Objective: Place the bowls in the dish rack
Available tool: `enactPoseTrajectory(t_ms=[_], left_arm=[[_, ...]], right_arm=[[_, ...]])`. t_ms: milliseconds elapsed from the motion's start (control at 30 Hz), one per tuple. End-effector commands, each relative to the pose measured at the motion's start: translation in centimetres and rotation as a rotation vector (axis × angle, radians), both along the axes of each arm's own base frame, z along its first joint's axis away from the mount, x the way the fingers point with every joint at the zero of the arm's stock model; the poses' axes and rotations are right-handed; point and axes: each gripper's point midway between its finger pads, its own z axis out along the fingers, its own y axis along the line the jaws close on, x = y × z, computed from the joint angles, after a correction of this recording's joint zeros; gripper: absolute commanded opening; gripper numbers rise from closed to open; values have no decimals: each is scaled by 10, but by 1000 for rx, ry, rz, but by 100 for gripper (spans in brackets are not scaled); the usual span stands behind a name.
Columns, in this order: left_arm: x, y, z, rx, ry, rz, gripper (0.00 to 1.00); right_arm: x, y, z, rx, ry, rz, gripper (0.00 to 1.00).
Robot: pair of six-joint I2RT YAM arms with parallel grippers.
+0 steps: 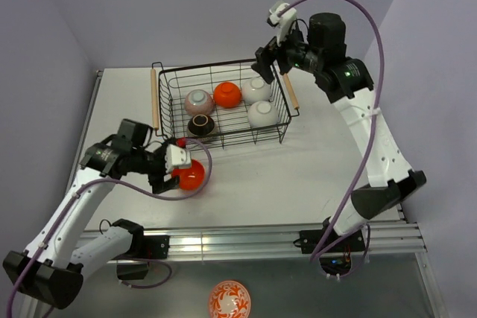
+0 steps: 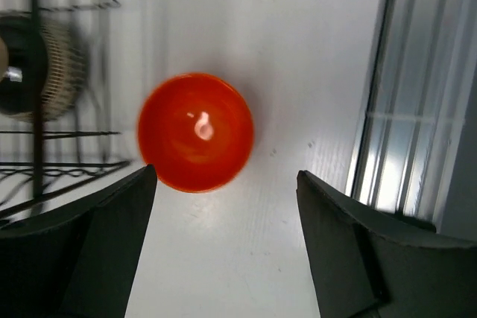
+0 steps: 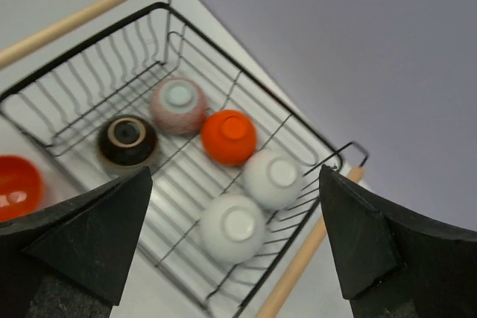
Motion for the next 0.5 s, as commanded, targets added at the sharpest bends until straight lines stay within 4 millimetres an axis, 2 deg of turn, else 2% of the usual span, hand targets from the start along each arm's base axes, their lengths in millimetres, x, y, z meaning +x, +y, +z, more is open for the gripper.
enactPoseTrajectory(t_ms=[0, 33, 100, 133, 167, 233, 367, 467], left_arm=[[-13, 11, -47, 215, -47, -135, 81], [-12, 10, -61, 239, -62, -153, 80], [-10, 6, -71, 281, -108, -186, 77], [-9, 5, -76, 291, -119, -195, 77], [-6, 2, -82, 294, -137, -203, 75], [-6, -2, -90, 301, -144, -233, 74], [10, -11, -98, 306, -188, -238, 72], [13, -15, -104, 315, -184, -253, 71]], right_arm=[[-37, -6, -17, 127, 203, 18, 100], [-44, -14, -13, 148, 211, 24, 100], [-51, -21, -24, 164, 270, 11, 100], [-60, -24, -21, 182, 275, 26, 100], [-59, -32, -29, 186, 297, 5, 100], [-65, -37, -28, 201, 294, -4, 100], [-72, -41, -46, 210, 347, -1, 100], [-76, -41, -53, 208, 359, 2, 100]])
